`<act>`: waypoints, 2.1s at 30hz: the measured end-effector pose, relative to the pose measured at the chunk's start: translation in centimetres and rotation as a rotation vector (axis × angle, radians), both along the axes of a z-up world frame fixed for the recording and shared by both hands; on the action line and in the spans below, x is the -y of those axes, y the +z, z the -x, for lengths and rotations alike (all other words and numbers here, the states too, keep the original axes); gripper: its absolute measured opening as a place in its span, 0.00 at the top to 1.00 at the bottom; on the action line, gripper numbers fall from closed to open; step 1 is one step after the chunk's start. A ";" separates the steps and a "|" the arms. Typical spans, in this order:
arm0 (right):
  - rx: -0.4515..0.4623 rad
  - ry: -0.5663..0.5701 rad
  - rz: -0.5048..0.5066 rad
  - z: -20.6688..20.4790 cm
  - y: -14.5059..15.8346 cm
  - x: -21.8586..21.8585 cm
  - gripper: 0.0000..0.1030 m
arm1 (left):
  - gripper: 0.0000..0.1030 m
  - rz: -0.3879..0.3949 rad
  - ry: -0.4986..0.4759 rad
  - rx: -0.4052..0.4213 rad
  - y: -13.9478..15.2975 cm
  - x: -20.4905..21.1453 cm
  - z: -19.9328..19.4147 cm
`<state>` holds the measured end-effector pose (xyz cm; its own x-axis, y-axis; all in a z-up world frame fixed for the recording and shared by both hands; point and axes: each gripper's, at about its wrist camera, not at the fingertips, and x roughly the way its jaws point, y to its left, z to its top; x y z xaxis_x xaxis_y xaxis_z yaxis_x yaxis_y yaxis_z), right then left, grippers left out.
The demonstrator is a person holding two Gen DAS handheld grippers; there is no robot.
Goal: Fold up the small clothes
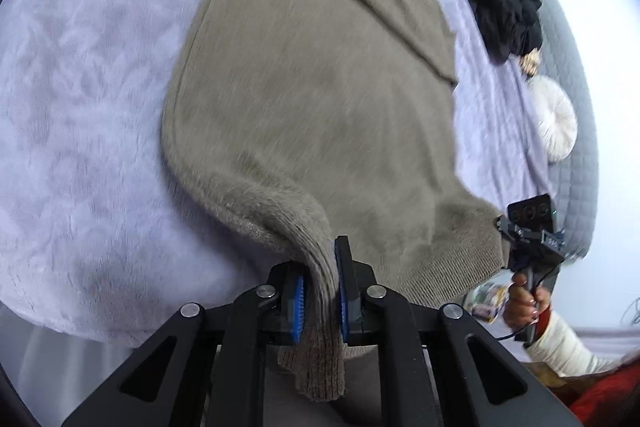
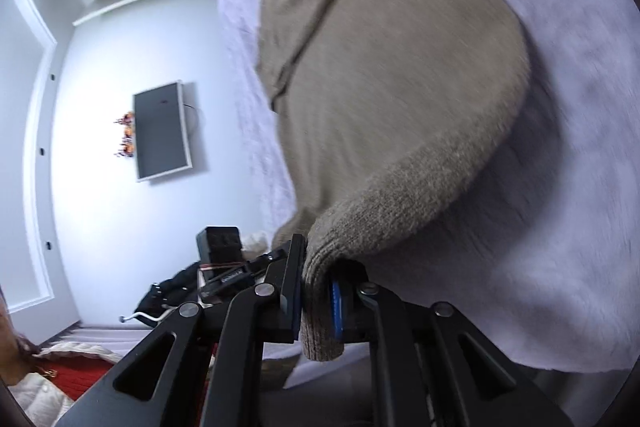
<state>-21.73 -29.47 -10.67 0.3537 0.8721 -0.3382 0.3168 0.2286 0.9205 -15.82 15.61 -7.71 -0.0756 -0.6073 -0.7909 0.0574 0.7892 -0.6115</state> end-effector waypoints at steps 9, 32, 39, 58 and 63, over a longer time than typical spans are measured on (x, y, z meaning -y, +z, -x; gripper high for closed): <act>0.211 -0.039 -0.079 -9.2 5.8 3.2 0.90 | 0.86 0.082 0.172 0.218 8.1 1.0 -8.5; 0.060 0.267 0.695 -20.6 2.1 0.4 0.24 | 0.86 -0.330 -0.579 0.216 -0.7 10.9 -14.0; 0.038 0.327 0.742 -22.4 0.8 -0.6 0.24 | 0.57 -0.317 -0.584 0.183 -2.0 11.1 -13.5; 0.031 0.427 0.787 -24.9 -2.5 -1.4 0.32 | 0.34 -0.315 -0.635 0.139 -4.4 13.2 -14.1; 0.091 0.486 0.842 -24.0 -0.6 -2.7 0.92 | 0.91 -0.288 -0.637 0.179 -3.2 12.6 -13.3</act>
<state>2.24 -26.73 -11.32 0.0749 0.4153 -0.9066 -0.0506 0.9096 0.4125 -2.48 3.05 -10.86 -0.1996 -0.2538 -0.9465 0.6404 0.6973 -0.3220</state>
